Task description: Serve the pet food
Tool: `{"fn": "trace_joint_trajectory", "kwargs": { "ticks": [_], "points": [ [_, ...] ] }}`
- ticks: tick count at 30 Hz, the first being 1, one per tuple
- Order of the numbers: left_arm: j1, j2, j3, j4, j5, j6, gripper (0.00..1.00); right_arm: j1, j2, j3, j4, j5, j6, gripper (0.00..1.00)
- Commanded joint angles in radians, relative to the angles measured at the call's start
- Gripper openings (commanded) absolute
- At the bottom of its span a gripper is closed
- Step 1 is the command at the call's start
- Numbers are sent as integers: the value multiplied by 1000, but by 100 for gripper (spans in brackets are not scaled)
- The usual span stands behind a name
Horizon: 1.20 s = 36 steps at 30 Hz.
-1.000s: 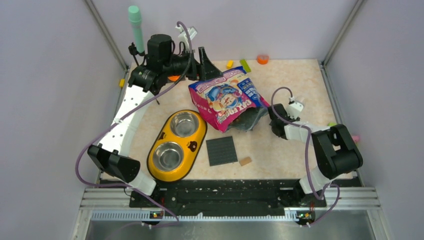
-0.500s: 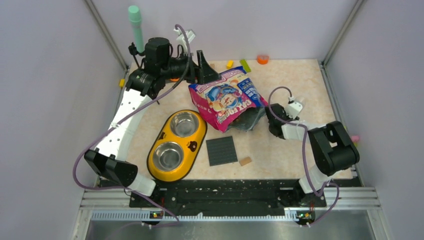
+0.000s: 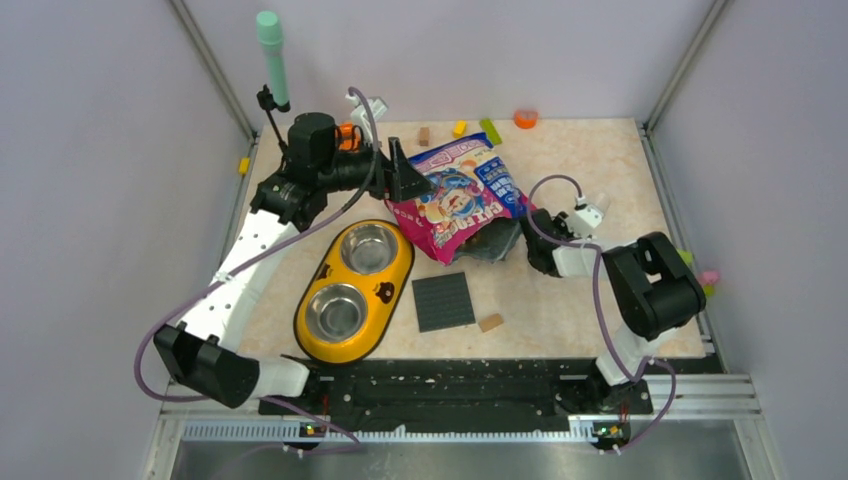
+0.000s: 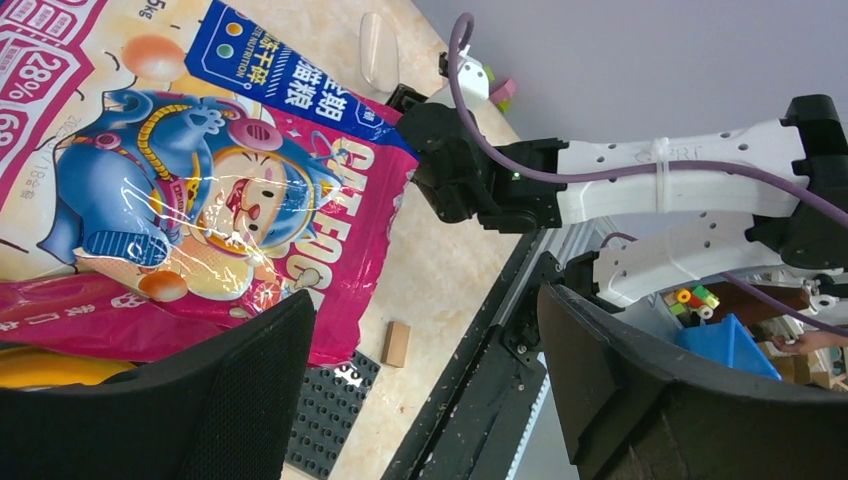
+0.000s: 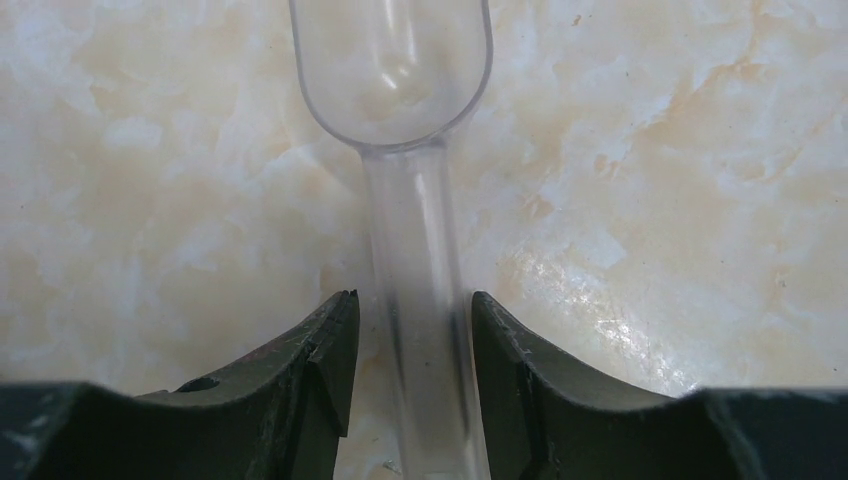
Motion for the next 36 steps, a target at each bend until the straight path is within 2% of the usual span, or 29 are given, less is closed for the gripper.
{"fn": "trace_joint_trajectory", "kwargs": {
  "ticks": [1,2,3,4,5,7,10,15,19,23,26,31,36],
  "points": [
    [4,-59,-41,118,40,0,86,21,22,2,3,41,53,44],
    [3,-63,-52,126,42,-1,86,21,22,2,5,44,53,41],
    [3,-63,-61,133,44,-3,86,22,23,2,6,45,51,30],
    [3,-63,-67,140,46,-5,86,23,19,5,0,43,48,10],
    [3,-59,-70,143,44,-8,86,23,7,18,-39,46,60,0],
    [2,-50,-65,138,29,-11,86,23,-38,50,-132,32,54,0],
    [3,-26,-34,109,-18,-22,86,23,-166,86,-212,-66,-75,0],
    [-17,28,51,26,-127,15,85,18,-424,162,-465,-290,-212,0],
    [-33,96,166,-67,-207,59,85,15,-548,253,-725,-488,-257,0],
    [-60,147,217,-109,-261,99,84,15,-605,368,-948,-712,-280,0],
    [-112,178,228,-153,-371,179,83,15,-634,424,-1095,-866,-246,0],
    [-248,204,218,-171,-577,333,81,17,-711,526,-1304,-903,-210,0],
    [-334,256,277,-237,-617,409,81,17,-685,653,-1456,-977,-267,0]
  ]
}}
